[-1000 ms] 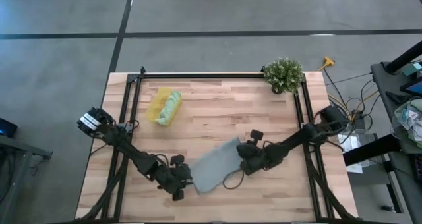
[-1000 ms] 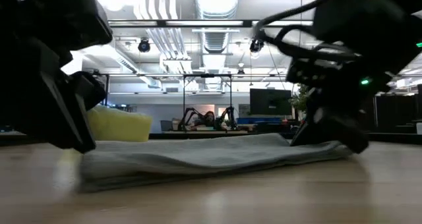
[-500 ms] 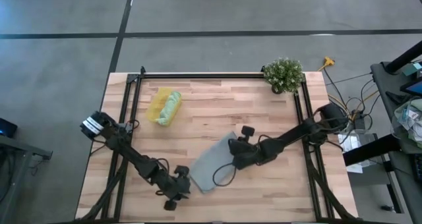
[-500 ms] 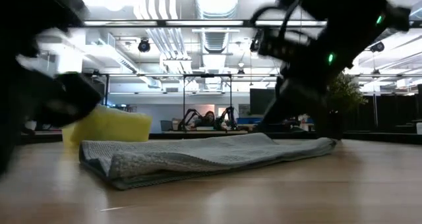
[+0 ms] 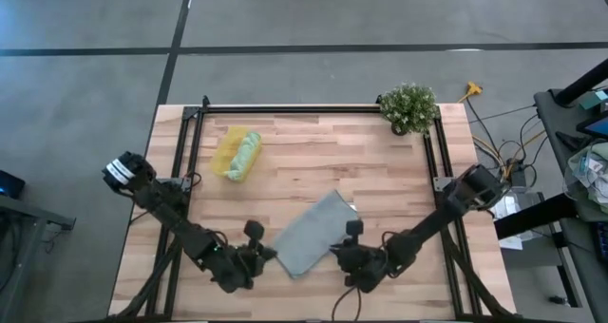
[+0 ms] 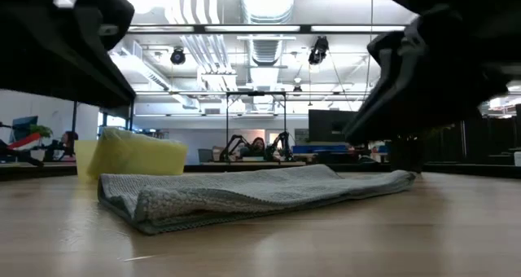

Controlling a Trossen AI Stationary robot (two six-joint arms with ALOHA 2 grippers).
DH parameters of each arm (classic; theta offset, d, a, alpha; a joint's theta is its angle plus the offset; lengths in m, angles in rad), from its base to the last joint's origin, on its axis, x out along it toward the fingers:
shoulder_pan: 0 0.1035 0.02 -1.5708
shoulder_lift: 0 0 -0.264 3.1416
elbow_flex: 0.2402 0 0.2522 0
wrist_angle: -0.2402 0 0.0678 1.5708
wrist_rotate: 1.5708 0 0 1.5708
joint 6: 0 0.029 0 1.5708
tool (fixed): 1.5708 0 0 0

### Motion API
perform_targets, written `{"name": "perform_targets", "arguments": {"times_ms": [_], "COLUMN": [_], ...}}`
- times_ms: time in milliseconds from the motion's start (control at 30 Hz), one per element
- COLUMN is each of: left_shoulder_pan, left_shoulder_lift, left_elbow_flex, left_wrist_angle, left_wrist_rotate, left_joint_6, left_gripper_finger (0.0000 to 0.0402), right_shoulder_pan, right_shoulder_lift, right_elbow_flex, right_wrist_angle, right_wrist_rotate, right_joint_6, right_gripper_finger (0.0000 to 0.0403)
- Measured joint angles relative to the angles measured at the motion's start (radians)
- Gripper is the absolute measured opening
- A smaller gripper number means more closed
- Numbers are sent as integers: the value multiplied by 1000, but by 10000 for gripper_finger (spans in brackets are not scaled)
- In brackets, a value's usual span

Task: Roll microfiber towels into tight, uniform cylinder then place into a basket
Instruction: Fold the gray towel

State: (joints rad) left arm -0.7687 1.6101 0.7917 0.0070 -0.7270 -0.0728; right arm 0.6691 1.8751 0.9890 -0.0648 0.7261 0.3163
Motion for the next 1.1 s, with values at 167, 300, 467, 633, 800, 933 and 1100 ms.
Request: {"name": "perform_targets", "arguments": {"times_ms": [167,300,467,633,800,933,1100], "left_shoulder_pan": [67,101,106,108,102,99,89], "left_shoulder_lift": [6,21,75,140,178,185,192], "left_elbow_flex": [-14,-15,-11,-3,-1,14,60], "left_wrist_angle": [-78,-124,-116,-69,84,192,234], "left_wrist_rotate": [13,136,260,325,436,551,617], "left_joint_6": [-176,-262,-319,-414,-411,-373,-356], "left_gripper_finger": [3,0,0,0,0,0,0], "right_shoulder_pan": [-10,-27,-35,-41,-60,-91,-133], "right_shoulder_lift": [46,88,127,142,143,143,139], "right_elbow_flex": [-1,9,35,54,42,16,-16], "right_wrist_angle": [48,78,81,80,78,81,88], "right_wrist_rotate": [7,5,-1,0,4,5,8], "right_joint_6": [-37,-44,-66,-74,-81,-71,10], "right_gripper_finger": [40,40,40,40,40,40,40]}}
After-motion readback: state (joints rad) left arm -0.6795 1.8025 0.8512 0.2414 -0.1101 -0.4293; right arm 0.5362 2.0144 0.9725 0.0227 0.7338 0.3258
